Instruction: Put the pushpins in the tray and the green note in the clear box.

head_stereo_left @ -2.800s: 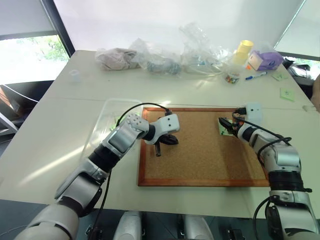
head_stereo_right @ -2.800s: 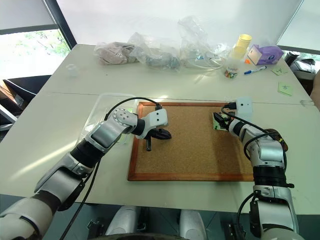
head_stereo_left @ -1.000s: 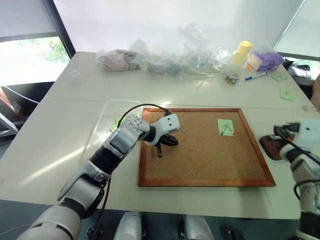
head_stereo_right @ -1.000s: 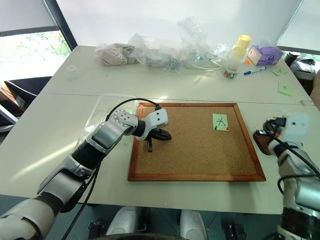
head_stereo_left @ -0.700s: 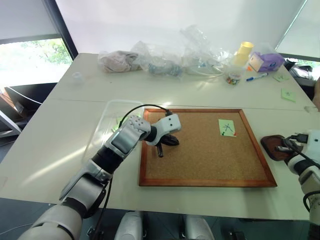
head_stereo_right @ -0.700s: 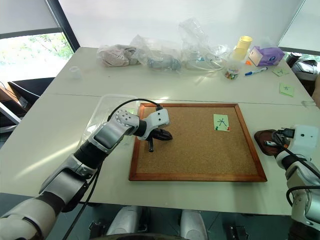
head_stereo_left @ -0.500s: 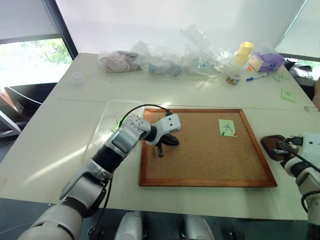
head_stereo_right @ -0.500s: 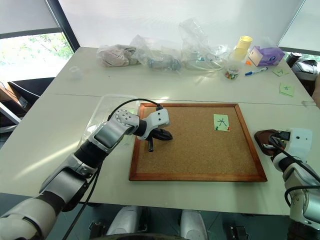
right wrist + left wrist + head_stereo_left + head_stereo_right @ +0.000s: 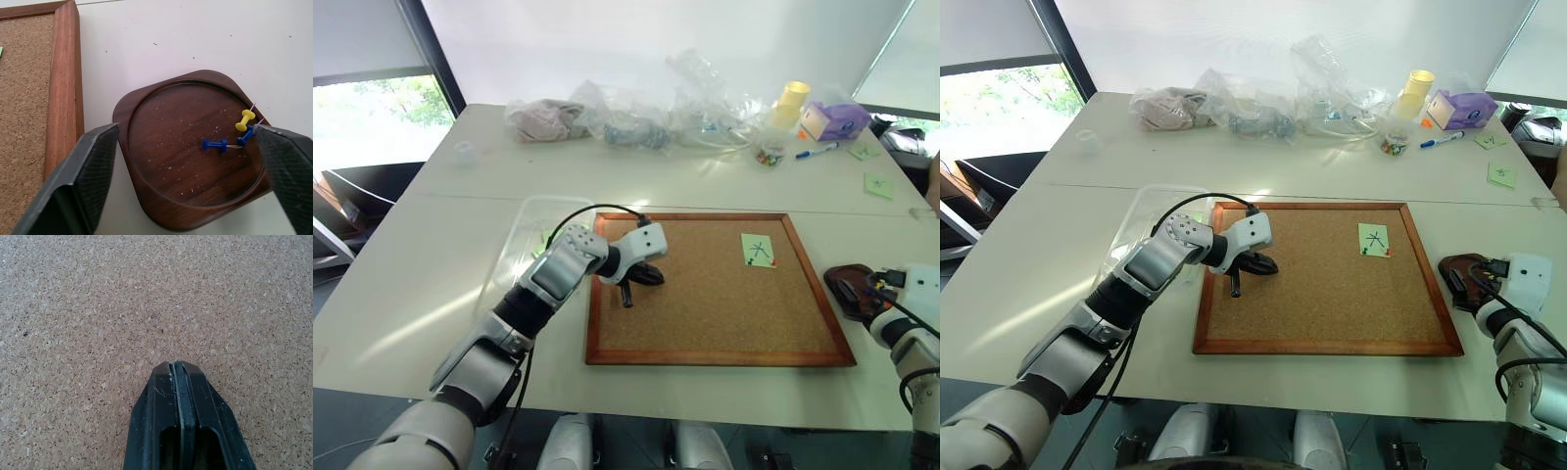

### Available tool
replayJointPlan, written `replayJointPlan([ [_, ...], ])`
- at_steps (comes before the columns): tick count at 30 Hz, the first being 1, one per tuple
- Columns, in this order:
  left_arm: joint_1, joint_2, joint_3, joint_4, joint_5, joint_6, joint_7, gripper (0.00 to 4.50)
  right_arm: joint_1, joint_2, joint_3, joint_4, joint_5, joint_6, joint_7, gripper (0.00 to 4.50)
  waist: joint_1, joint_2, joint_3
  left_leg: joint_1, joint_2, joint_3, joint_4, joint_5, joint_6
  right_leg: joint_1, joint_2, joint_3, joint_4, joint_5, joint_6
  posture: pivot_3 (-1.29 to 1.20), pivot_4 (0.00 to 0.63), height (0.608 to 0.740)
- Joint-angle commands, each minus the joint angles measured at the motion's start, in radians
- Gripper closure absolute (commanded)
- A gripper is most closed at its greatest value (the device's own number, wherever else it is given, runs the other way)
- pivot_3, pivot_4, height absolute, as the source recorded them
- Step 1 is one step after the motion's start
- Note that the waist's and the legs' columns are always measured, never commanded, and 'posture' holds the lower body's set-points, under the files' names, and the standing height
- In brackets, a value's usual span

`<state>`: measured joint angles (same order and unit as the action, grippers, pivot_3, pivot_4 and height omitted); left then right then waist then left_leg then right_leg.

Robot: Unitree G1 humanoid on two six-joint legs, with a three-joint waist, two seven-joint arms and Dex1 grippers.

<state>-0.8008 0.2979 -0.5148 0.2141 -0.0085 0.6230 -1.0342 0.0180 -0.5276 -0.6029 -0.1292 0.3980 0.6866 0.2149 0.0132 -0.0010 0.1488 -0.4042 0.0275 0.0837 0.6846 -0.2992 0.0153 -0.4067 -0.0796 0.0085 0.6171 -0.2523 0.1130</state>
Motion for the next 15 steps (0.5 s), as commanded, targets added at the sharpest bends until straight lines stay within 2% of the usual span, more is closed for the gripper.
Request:
replayJointPlan([
  [1, 0.011, -0.010, -0.022, 0.019, 0.017, 0.016, 0.006, 4.50, -0.017, -0.008, -0.032, -0.019, 0.015, -0.032, 0.006, 0.06, 0.000, 0.000, 0.000, 0.000, 0.000, 0.000, 0.000, 0.000, 0.000, 0.000, 0.000, 0.000, 0.000, 0.000, 0.000, 0.00, 0.150, 0.738],
  [6, 0.013, -0.010, -0.021, 0.016, 0.016, 0.018, 0.006, 4.50, -0.032, 0.004, -0.032, -0.097, 0.063, -0.105, 0.062, 0.06, 0.000, 0.000, 0.000, 0.000, 0.000, 0.000, 0.000, 0.000, 0.000, 0.000, 0.000, 0.000, 0.000, 0.000, 0.000, 0.00, 0.150, 0.738],
  [11, 0.010, -0.012, -0.021, 0.020, 0.017, 0.014, 0.006, 4.50, -0.020, -0.013, 0.113, -0.198, 0.096, -0.087, 0.178, 0.06, -0.001, 0.000, 0.000, 0.000, 0.000, 0.000, 0.000, 0.000, 0.000, 0.000, 0.000, 0.000, 0.000, 0.000, 0.001, 0.00, 0.150, 0.738],
  [15, 0.003, -0.017, -0.021, 0.034, 0.020, 0.004, 0.008, 4.50, -0.049, 0.018, 0.205, -0.132, 0.059, -0.099, 0.176, 0.06, 0.001, 0.000, 0.000, 0.000, 0.000, -0.001, 0.000, 0.000, 0.000, 0.001, 0.000, -0.001, 0.000, 0.000, 0.000, 0.00, 0.150, 0.738],
])
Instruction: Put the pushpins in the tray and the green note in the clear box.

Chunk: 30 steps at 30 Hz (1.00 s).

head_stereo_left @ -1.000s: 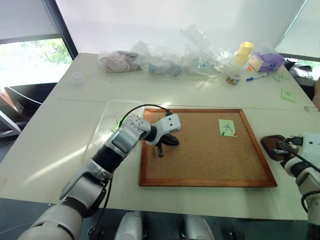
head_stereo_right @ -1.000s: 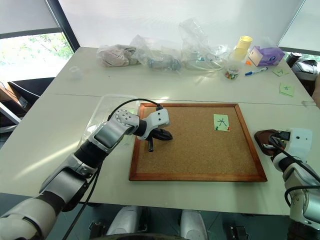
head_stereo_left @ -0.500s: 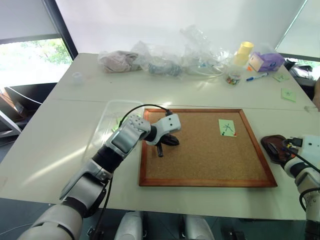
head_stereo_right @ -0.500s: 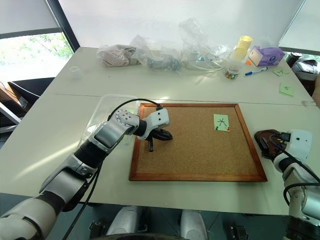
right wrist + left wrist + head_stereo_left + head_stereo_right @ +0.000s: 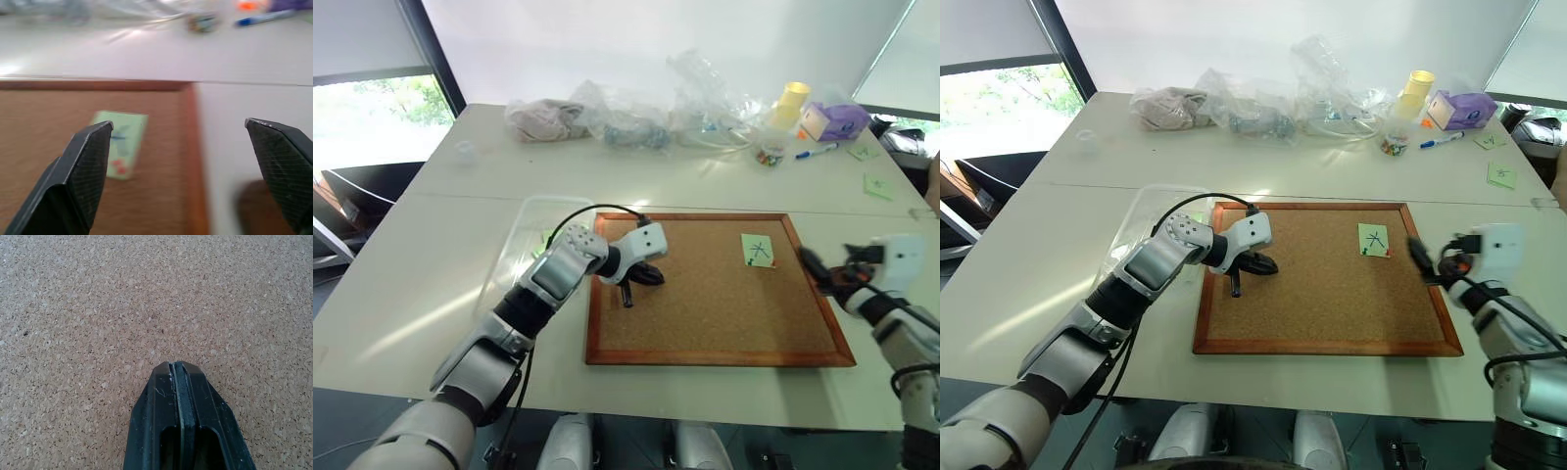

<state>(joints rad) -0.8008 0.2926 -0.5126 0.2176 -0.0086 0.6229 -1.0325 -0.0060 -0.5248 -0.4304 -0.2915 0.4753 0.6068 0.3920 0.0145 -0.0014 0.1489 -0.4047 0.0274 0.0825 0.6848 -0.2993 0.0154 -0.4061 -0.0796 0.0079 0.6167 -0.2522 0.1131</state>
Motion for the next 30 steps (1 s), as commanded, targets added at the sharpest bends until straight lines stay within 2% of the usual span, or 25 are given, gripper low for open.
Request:
replayJointPlan([
  [1, 0.001, -0.012, -0.023, 0.034, 0.021, 0.003, 0.006, 4.50, -0.036, 0.024, 0.048, 0.059, -0.031, -0.032, -0.010, 0.06, 0.000, 0.000, 0.000, 0.000, 0.000, 0.000, 0.000, 0.000, 0.000, 0.000, 0.000, 0.000, 0.000, 0.000, 0.000, 0.00, 0.150, 0.738],
  [12, 0.023, -0.010, -0.007, 0.000, 0.013, 0.043, 0.021, 4.50, -0.085, 0.070, 0.087, 0.170, -0.084, -0.118, -0.037, 0.06, -0.001, 0.000, 0.000, 0.000, -0.001, 0.000, 0.000, 0.000, 0.000, 0.000, 0.000, 0.000, 0.000, 0.000, 0.000, 0.00, 0.150, 0.738],
  [15, 0.025, -0.008, -0.005, -0.004, 0.014, 0.047, 0.022, 4.50, -0.089, 0.070, 0.086, 0.182, -0.087, -0.124, -0.035, 0.91, -0.001, 0.000, 0.000, 0.000, -0.001, 0.000, 0.000, 0.000, 0.000, 0.000, 0.000, 0.000, 0.000, 0.001, 0.001, 0.00, 0.150, 0.738],
  [17, 0.024, -0.008, -0.003, -0.001, 0.014, 0.046, 0.024, 4.50, -0.091, 0.069, 0.087, 0.186, -0.088, -0.125, -0.034, 1.79, -0.001, 0.000, 0.000, 0.000, -0.001, 0.000, 0.000, 0.000, 0.000, 0.000, 0.000, 0.000, 0.000, 0.001, 0.001, 0.00, 0.150, 0.738],
  [19, 0.022, -0.008, -0.002, 0.002, 0.014, 0.045, 0.024, 4.50, -0.092, 0.067, 0.090, 0.189, -0.090, -0.124, -0.031, 2.95, -0.001, 0.000, 0.000, 0.000, -0.001, 0.000, 0.000, 0.000, 0.000, 0.000, 0.000, 0.000, 0.000, 0.001, 0.001, 0.00, 0.150, 0.738],
  [22, 0.020, -0.008, -0.003, 0.005, 0.016, 0.042, 0.025, 4.50, -0.093, 0.067, 0.090, 0.191, -0.089, -0.122, -0.029, 4.42, -0.002, 0.000, 0.000, 0.000, -0.001, 0.000, 0.000, 0.000, 0.000, 0.000, 0.000, 0.000, 0.000, 0.001, 0.001, 0.00, 0.150, 0.738],
  [30, 0.017, -0.006, -0.015, 0.018, 0.029, 0.050, 0.029, 4.50, -0.075, 0.080, 0.068, 0.168, -0.093, -0.168, -0.048, 4.47, -0.001, 0.000, 0.000, 0.000, -0.001, 0.000, 0.000, 0.000, 0.000, 0.000, 0.000, 0.000, 0.000, 0.001, 0.001, 0.00, 0.150, 0.738],
])
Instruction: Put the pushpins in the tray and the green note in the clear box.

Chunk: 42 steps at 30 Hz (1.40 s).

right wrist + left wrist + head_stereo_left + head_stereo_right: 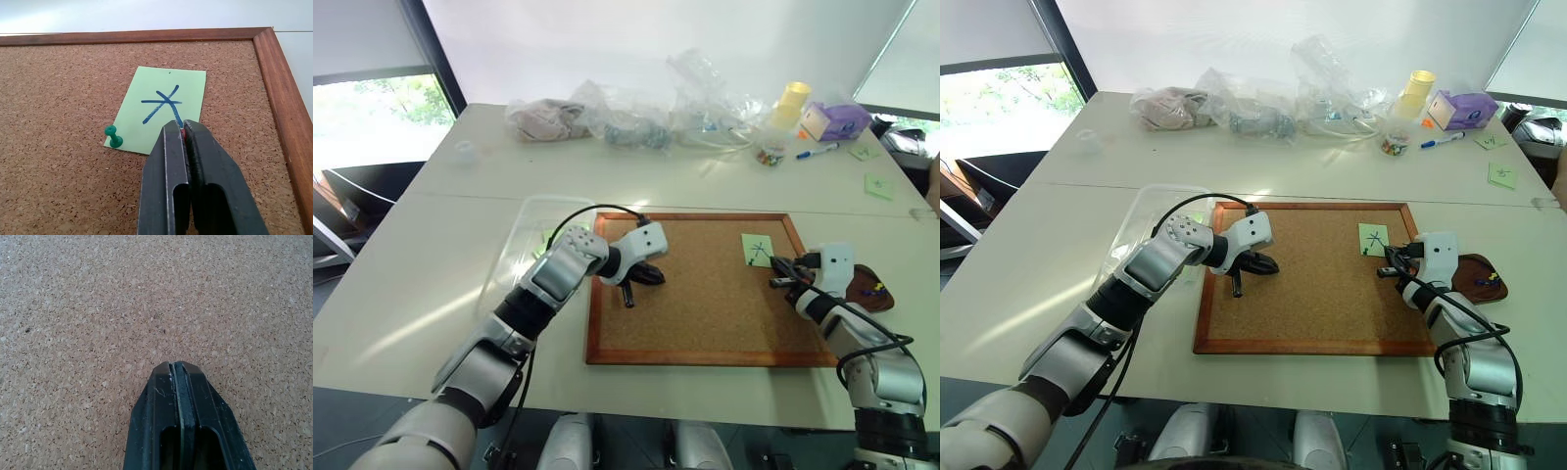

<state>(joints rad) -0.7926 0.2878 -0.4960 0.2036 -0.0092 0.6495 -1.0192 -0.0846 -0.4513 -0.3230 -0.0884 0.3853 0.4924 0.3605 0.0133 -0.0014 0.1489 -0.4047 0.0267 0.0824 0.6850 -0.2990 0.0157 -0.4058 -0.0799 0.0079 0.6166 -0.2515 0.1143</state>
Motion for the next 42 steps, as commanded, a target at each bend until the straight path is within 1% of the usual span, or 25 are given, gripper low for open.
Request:
replayJointPlan([
  [1, 0.009, 0.000, -0.034, 0.034, 0.032, 0.025, 0.016, 4.50, 0.007, 0.015, -0.051, -0.041, -0.004, -0.075, -0.029, 4.47, 0.000, 0.000, 0.000, 0.000, 0.000, 0.000, 0.000, 0.000, 0.000, 0.000, 0.000, 0.000, 0.000, 0.000, 0.000, 0.00, 0.150, 0.738],
  [7, 0.014, 0.005, -0.046, 0.043, 0.035, 0.020, 0.006, 4.50, 0.003, 0.039, -0.089, -0.035, -0.019, -0.165, -0.084, 4.47, 0.001, 0.000, 0.000, 0.000, 0.000, 0.000, 0.000, 0.000, 0.000, 0.000, 0.000, 0.000, 0.000, 0.000, 0.000, 0.00, 0.150, 0.738],
  [13, 0.016, 0.011, -0.058, 0.063, 0.041, 0.001, -0.003, 4.50, 0.009, 0.043, -0.115, -0.051, -0.006, -0.201, -0.107, 4.47, -0.002, 0.000, 0.000, 0.000, 0.000, 0.000, 0.000, 0.000, 0.000, 0.000, 0.000, 0.000, 0.000, 0.000, 0.000, 0.00, 0.150, 0.738],
  [19, 0.016, 0.011, -0.055, 0.061, 0.040, 0.000, -0.001, 4.50, 0.031, 0.035, -0.220, -0.051, 0.021, -0.192, -0.164, 4.47, -0.002, 0.000, 0.000, 0.001, 0.000, 0.000, 0.000, 0.000, 0.000, 0.000, 0.000, 0.000, 0.000, -0.001, -0.001, 0.00, 0.150, 0.738],
  [23, 0.017, 0.007, -0.054, 0.059, 0.038, -0.001, 0.002, 4.50, 0.055, -0.004, -0.290, 0.041, -0.023, -0.163, -0.233, 4.47, -0.002, 0.000, 0.000, 0.001, 0.000, 0.000, 0.000, 0.000, 0.000, 0.000, 0.000, 0.000, 0.000, -0.001, -0.001, 0.00, 0.150, 0.738],
  [30, 0.013, 0.003, -0.056, 0.065, 0.038, -0.005, 0.002, 4.50, 0.054, -0.032, -0.285, 0.126, -0.018, -0.143, -0.202, 4.47, -0.003, 0.002, -0.001, 0.001, 0.000, 0.001, 0.000, 0.000, 0.000, 0.001, 0.000, 0.001, 0.000, -0.001, -0.001, 0.00, 0.150, 0.738],
  [41, 0.012, 0.002, -0.055, 0.068, 0.038, -0.008, 0.002, 4.50, 0.050, -0.034, -0.286, 0.143, -0.019, -0.147, -0.181, 4.47, -0.002, 0.002, -0.001, 0.001, 0.000, 0.000, 0.000, 0.000, 0.000, 0.001, 0.000, 0.001, 0.000, -0.001, -0.001, 0.00, 0.150, 0.738],
  [42, 0.014, 0.005, -0.055, 0.064, 0.038, -0.005, 0.002, 4.50, 0.053, -0.031, -0.281, 0.146, -0.016, -0.144, -0.171, 4.21, -0.002, 0.002, -0.001, 0.001, 0.000, 0.000, 0.000, 0.000, 0.000, 0.001, 0.000, 0.001, 0.000, -0.001, -0.002, 0.00, 0.150, 0.738],
])
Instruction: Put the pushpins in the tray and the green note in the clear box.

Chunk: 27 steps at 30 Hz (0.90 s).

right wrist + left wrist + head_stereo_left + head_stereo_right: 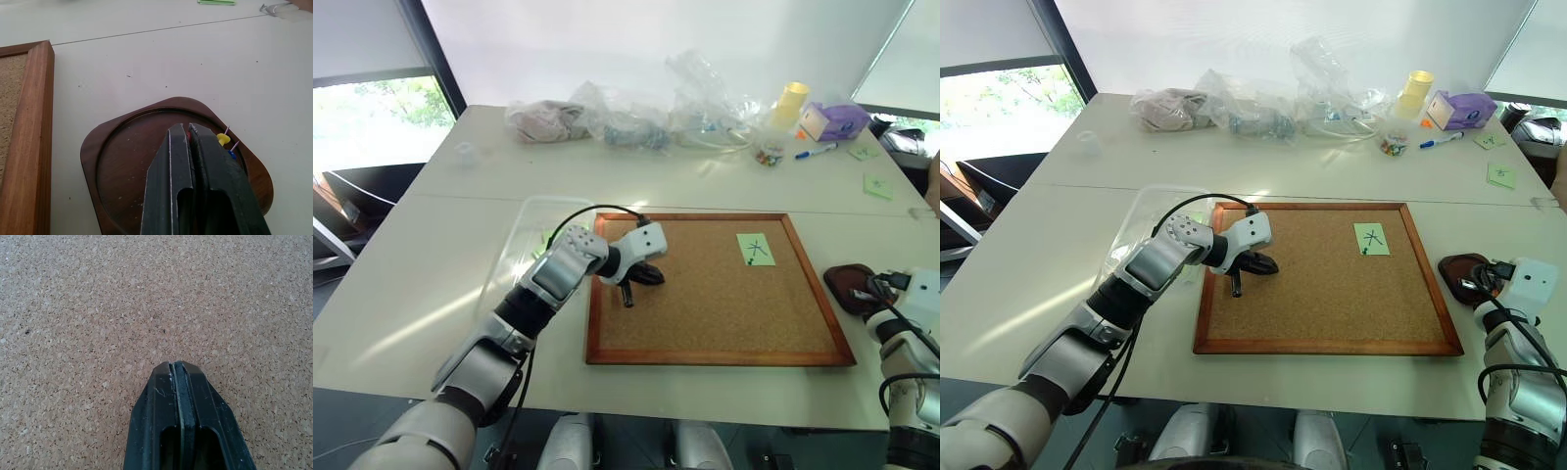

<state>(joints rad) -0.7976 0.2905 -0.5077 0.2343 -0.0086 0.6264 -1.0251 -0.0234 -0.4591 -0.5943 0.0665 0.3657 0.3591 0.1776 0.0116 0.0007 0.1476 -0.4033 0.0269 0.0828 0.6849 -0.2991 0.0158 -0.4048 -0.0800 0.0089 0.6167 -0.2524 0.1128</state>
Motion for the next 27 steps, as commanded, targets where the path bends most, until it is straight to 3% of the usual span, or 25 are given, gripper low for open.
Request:
replayJointPlan([
  [1, 0.021, 0.004, -0.043, 0.029, 0.038, 0.020, 0.007, 4.50, -0.003, -0.024, -0.003, -0.008, 0.003, -0.009, 0.020, 3.90, 0.000, 0.000, 0.000, 0.000, 0.000, 0.000, 0.000, 0.000, 0.000, 0.000, 0.000, 0.000, 0.000, 0.000, 0.000, 0.00, 0.150, 0.738],
  [7, 0.023, 0.006, -0.044, 0.025, 0.036, 0.023, 0.006, 4.50, 0.012, -0.022, 0.006, -0.030, 0.003, -0.009, 0.040, 1.18, 0.000, 0.000, 0.000, 0.000, 0.000, 0.000, 0.000, 0.000, 0.000, 0.000, 0.000, 0.000, 0.000, 0.000, 0.000, 0.00, 0.150, 0.738],
  [9, 0.023, 0.005, -0.045, 0.025, 0.036, 0.023, 0.006, 4.50, 0.015, -0.022, 0.006, -0.038, 0.003, -0.006, 0.040, 0.06, 0.000, 0.000, 0.000, 0.000, 0.000, 0.000, 0.000, 0.000, 0.000, 0.000, 0.000, 0.000, 0.000, 0.000, 0.000, 0.00, 0.150, 0.738],
  [20, 0.025, 0.005, -0.043, 0.022, 0.035, 0.023, 0.007, 4.50, 0.009, -0.017, -0.017, -0.156, 0.033, -0.071, 0.056, 0.06, -0.001, 0.000, 0.000, 0.000, 0.001, 0.000, 0.000, 0.000, 0.000, 0.000, 0.000, 0.000, 0.000, 0.000, 0.000, 0.00, 0.150, 0.738],
  [27, 0.020, 0.002, -0.043, 0.030, 0.036, 0.014, 0.006, 4.50, -0.005, -0.001, 0.180, -0.303, 0.107, 0.057, 0.195, 0.06, 0.000, 0.000, 0.000, 0.000, 0.001, 0.000, 0.000, 0.000, 0.000, 0.000, 0.000, 0.000, 0.000, 0.000, 0.000, 0.00, 0.150, 0.738],
])
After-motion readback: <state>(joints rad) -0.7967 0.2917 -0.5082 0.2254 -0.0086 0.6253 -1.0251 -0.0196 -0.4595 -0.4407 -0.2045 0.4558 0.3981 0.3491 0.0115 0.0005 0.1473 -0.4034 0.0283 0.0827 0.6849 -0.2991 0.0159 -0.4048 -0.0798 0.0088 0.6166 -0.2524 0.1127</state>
